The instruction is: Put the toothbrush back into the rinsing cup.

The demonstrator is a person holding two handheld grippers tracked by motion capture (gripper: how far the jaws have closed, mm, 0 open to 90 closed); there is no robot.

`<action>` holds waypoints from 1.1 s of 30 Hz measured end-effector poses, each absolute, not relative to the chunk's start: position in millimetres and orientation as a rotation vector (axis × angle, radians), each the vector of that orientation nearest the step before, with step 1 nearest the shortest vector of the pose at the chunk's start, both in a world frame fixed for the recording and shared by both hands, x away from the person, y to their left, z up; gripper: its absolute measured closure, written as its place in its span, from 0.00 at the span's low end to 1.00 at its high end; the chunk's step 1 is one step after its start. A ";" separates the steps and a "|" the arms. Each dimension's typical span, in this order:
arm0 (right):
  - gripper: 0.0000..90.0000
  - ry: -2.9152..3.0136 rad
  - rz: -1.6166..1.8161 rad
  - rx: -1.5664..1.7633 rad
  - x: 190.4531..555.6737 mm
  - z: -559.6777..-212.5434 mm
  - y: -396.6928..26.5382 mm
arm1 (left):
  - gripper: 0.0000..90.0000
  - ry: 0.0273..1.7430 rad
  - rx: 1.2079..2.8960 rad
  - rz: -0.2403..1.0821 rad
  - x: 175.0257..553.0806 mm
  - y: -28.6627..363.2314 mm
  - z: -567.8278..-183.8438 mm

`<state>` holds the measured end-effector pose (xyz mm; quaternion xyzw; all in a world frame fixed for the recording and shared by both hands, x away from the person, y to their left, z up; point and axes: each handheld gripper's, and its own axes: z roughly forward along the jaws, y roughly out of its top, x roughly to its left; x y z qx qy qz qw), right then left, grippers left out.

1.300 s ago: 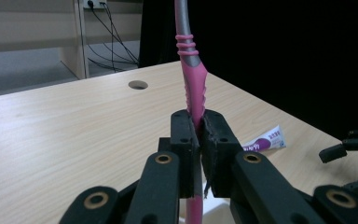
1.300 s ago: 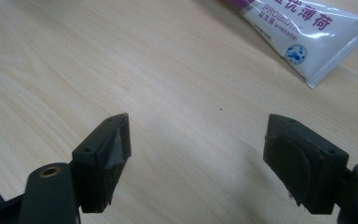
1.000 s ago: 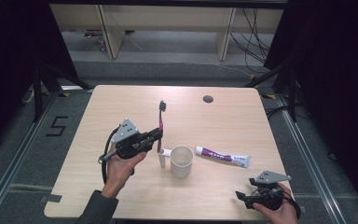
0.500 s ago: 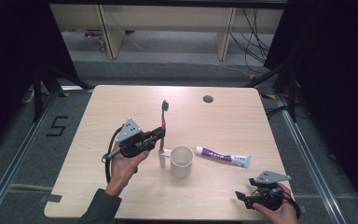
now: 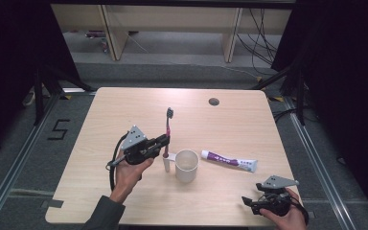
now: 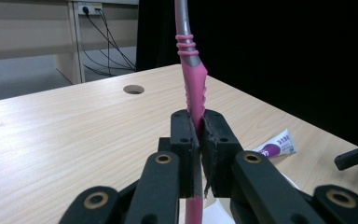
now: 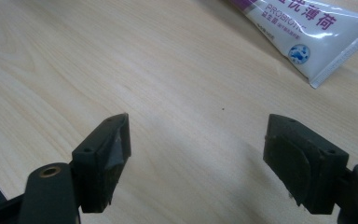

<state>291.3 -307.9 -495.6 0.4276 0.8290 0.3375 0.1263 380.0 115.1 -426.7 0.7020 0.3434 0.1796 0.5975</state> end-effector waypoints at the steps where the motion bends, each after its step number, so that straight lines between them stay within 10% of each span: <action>1: 0.26 2.414 0.983 1.245 291.3 -495.6 -307.9 | 0.92 0.797 1.629 0.417 380.0 115.1 -426.7; 33: 0.26 2.424 0.977 1.230 291.9 -496.5 -308.1 | 0.89 0.827 1.711 0.391 375.3 122.1 -462.7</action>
